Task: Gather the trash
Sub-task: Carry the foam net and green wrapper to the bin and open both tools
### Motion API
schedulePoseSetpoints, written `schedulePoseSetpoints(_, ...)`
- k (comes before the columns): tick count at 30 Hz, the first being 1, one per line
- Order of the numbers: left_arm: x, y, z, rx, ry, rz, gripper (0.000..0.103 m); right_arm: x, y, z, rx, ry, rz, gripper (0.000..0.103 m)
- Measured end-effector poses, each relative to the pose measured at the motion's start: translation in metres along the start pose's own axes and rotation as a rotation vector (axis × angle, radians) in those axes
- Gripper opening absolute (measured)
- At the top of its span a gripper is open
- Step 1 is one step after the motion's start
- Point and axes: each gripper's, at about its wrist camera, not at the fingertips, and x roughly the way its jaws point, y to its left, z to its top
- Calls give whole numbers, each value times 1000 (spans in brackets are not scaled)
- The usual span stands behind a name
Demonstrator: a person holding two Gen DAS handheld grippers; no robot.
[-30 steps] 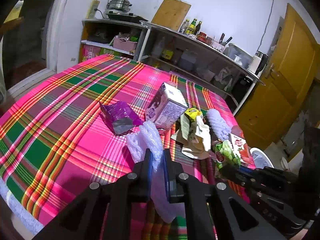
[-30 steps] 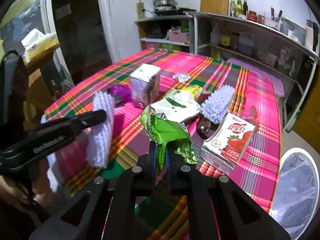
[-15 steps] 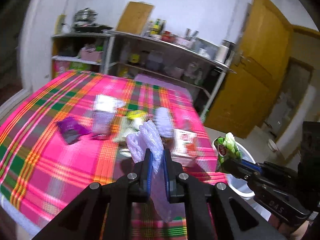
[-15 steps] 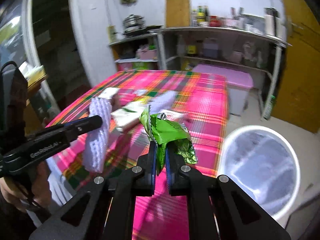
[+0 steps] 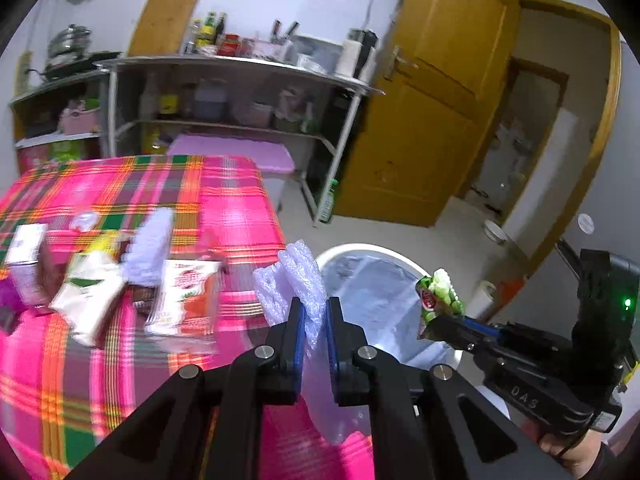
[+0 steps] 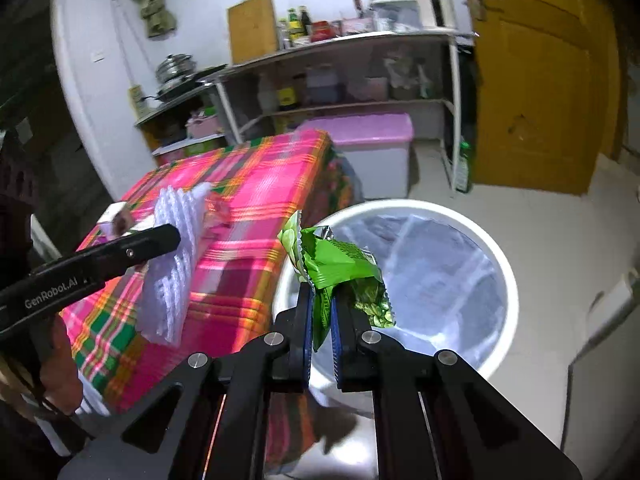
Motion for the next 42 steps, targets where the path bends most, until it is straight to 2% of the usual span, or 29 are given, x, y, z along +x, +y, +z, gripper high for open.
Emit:
schedulePoseSetpoints(6,43,-27,3,50,70,-39,10,17,-29,-12,56,57,-12,8)
schedulePoseSetpoints(16,103,-42,5,56,182,-79,10,45,-61,-25,112,132,-5,9)
schedulePoseSetpoints(18,112,-44,5,55,199,-79,11,47,-60,-24,113,138,-8,13)
schedulePoseSetpoints(19,115,-43,5,51,206,-77,11,47,-60,-25,112,139,-10,19)
schedulePoseSetpoints(20,119,-42,4,45,214,-76,13,47,-60,-25,112,139,-11,30)
schedulePoseSetpoints(21,121,-41,4,37,219,-78,14,47,-60,-26,112,138,-11,35)
schedulePoseSetpoints(22,123,-39,4,26,223,-80,19,47,-61,-26,111,136,-7,40)
schedulePoseSetpoints(25,120,-35,3,11,218,-85,28,43,-58,-25,110,129,-11,41)
schedulePoseSetpoints(37,100,-37,6,20,181,-101,29,14,-54,-16,108,59,-31,41)
schedulePoseSetpoints(39,97,-38,5,27,174,-105,32,10,-52,-16,104,53,-33,41)
schedulePoseSetpoints(41,93,-37,5,26,168,-122,43,8,-50,-15,103,49,-30,41)
schedulePoseSetpoints(42,91,-37,5,24,166,-126,43,6,-49,-15,100,45,-27,41)
